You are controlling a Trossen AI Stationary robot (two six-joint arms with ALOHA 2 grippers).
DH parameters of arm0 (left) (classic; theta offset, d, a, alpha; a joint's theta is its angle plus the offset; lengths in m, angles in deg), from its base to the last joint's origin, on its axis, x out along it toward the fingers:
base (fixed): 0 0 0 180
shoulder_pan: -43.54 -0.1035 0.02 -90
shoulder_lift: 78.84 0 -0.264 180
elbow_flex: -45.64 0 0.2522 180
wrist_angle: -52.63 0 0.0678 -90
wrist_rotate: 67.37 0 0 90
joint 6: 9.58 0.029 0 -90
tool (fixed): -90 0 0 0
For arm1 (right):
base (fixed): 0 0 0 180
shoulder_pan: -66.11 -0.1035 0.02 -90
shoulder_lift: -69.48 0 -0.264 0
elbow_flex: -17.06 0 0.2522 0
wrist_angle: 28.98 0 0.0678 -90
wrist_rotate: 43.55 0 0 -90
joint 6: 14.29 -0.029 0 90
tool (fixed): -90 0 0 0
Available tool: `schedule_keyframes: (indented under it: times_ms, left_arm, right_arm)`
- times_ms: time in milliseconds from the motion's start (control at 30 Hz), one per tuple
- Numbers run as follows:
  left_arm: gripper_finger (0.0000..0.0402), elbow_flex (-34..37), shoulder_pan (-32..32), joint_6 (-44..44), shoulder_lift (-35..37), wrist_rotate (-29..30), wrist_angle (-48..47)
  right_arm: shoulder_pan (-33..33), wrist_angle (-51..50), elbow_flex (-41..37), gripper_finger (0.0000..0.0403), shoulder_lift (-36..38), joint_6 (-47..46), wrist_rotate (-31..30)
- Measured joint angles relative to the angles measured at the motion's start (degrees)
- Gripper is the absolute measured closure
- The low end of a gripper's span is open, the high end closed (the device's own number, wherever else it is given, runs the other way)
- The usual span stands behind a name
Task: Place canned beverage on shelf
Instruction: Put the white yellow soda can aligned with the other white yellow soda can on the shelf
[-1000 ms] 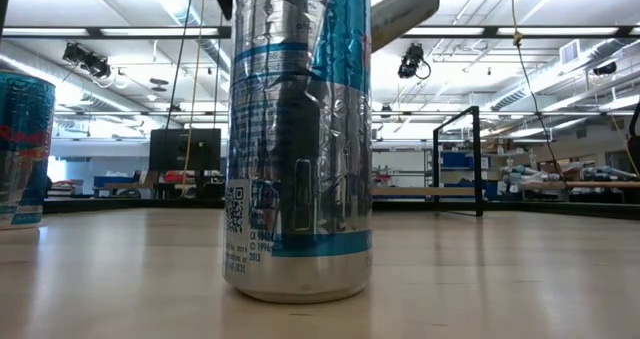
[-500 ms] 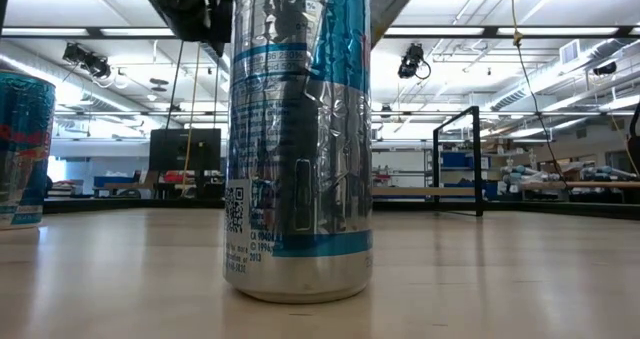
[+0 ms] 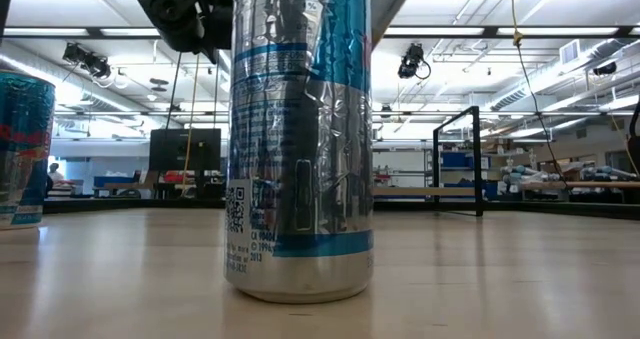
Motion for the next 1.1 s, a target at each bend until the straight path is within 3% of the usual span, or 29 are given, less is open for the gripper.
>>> schedule_keyframes:
  times_ms: [300, 433, 633, 1100]
  left_arm:
    - [0.0144, -0.01, 2.15, 6.04, -0.16, 9.01, 1.18]
    - [0.0144, -0.01, 2.84, 9.13, -0.16, 10.12, 1.79]
    - [0.0144, -0.01, 2.91, 11.90, -0.81, 13.93, 2.01]
    - [0.0144, -0.01, 2.69, 13.78, -2.25, 14.44, 4.88]
  right_arm:
    - [0.00, -1.28, -1.88, 0.0047, 0.04, -12.20, -0.86]
    - [0.00, -2.19, -4.54, 0.0047, 0.04, -15.41, -1.23]
    - [0.16, 1.77, -5.87, 0.0047, -0.04, -18.39, 2.91]
    - [0.11, 0.92, -6.50, 0.0047, 0.00, -21.54, 1.07]
